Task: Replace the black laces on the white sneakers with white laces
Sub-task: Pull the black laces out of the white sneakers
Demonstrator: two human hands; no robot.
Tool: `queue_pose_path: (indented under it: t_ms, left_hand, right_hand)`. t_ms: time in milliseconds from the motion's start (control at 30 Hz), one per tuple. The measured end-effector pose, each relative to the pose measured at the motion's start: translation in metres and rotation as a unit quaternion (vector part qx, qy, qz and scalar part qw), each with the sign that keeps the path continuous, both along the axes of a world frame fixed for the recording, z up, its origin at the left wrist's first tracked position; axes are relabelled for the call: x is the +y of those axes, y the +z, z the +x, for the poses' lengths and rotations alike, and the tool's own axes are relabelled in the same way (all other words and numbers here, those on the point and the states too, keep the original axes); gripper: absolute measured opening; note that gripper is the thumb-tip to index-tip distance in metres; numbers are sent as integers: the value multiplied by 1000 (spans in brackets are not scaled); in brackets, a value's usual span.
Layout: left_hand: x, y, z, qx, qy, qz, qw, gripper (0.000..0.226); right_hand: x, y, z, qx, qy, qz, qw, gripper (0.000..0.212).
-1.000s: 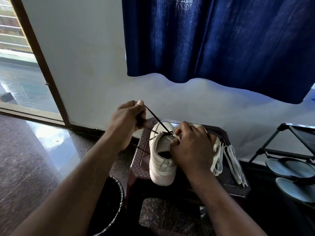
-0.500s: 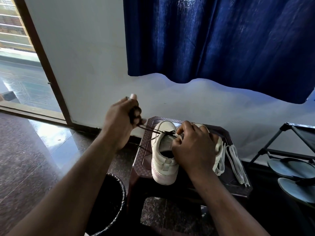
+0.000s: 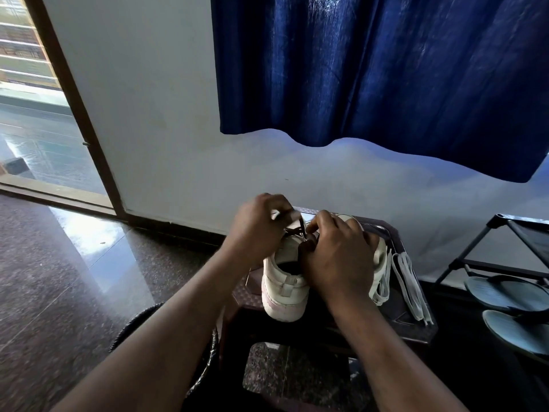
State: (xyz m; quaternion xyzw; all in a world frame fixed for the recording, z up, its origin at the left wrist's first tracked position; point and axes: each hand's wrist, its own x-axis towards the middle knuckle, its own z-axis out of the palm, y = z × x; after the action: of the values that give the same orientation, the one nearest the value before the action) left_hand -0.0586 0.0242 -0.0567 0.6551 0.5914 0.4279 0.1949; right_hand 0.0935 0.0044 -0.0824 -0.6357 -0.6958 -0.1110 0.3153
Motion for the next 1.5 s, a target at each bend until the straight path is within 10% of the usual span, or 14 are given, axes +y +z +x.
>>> queue_pose_path:
  t_ms: [133,300,367,433,600,967,1233,1500]
  left_hand:
    - [-7,15,-11,-380,-2,-78,921,24]
    - [-4,15,-15,-571,6,-115,813,25]
    - [-3,14,-19,-457,68,-80,883,22]
    - [-2,7,-22,-165,131,-48,976,16]
    - [-4,-10,-19,129,128,-52,982,17]
    - [-20,-7,-6,186,79,-26,979,24]
    - [-21,-5,-23,47,96,-55,993,15]
    - [-26,-3,-25,68,107,-69,990,12]
  right_hand:
    - [0,3,-1,3,6,-17,1000,19]
    - [-1,3,-1,11,6,-21,1000,20]
    - [-2,3,-1,10,7,-17,1000,19]
    - [-1,3,-2,9,10,-10,1000,18]
    - [-1,2,-2,11,18,1,1000,15]
    - [8,14,-8,-9,104,-39,994,25]
    - [10,13,-17,-11,150,-109,983,23]
    - [10,6,-25,131,130,-25,982,6]
